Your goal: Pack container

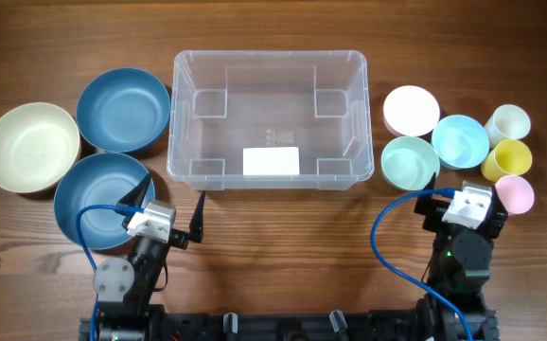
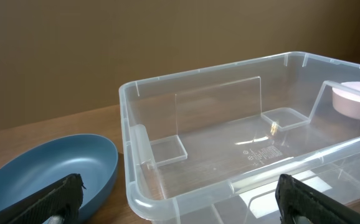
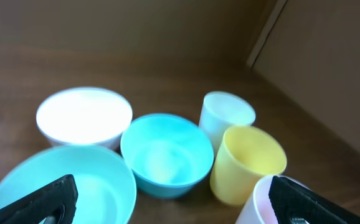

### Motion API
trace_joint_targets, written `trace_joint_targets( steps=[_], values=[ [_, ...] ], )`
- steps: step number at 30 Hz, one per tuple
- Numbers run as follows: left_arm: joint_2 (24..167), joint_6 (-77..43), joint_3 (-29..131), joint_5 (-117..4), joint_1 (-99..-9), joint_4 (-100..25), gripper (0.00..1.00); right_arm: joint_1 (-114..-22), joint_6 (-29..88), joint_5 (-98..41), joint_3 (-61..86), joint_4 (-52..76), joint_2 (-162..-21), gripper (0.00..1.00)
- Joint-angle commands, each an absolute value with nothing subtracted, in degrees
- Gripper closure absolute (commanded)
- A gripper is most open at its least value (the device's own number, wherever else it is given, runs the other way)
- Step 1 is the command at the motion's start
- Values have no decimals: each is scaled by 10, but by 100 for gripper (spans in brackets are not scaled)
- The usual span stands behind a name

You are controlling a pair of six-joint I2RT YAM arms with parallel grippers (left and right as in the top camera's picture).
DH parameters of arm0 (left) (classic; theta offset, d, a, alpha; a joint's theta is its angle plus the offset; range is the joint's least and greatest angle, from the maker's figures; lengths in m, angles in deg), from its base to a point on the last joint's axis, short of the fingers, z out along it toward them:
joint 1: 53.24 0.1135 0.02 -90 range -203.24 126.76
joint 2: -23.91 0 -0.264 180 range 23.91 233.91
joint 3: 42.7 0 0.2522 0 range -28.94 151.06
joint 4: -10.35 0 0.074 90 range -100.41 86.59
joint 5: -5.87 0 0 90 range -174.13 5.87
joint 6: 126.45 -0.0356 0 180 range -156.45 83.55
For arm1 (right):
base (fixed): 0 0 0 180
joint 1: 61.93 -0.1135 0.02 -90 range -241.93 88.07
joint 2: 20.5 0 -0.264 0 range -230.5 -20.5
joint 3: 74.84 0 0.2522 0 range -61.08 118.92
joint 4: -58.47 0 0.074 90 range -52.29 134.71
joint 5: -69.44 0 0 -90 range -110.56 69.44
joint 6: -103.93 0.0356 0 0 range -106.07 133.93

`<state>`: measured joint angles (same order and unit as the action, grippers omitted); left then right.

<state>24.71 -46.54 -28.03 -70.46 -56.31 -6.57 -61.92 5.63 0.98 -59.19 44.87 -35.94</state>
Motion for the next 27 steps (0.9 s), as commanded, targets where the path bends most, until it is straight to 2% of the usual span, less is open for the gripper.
trace_joint_targets(
  steps=[1, 27],
  values=[
    [243, -476, -286, -694, -567, -63, 0, -617, 51, 3, -591, 425, -358, 0],
    [243, -476, -286, -694, -567, -63, 0, -626, 49, 3, -591, 426, -357, 0]
  ],
)
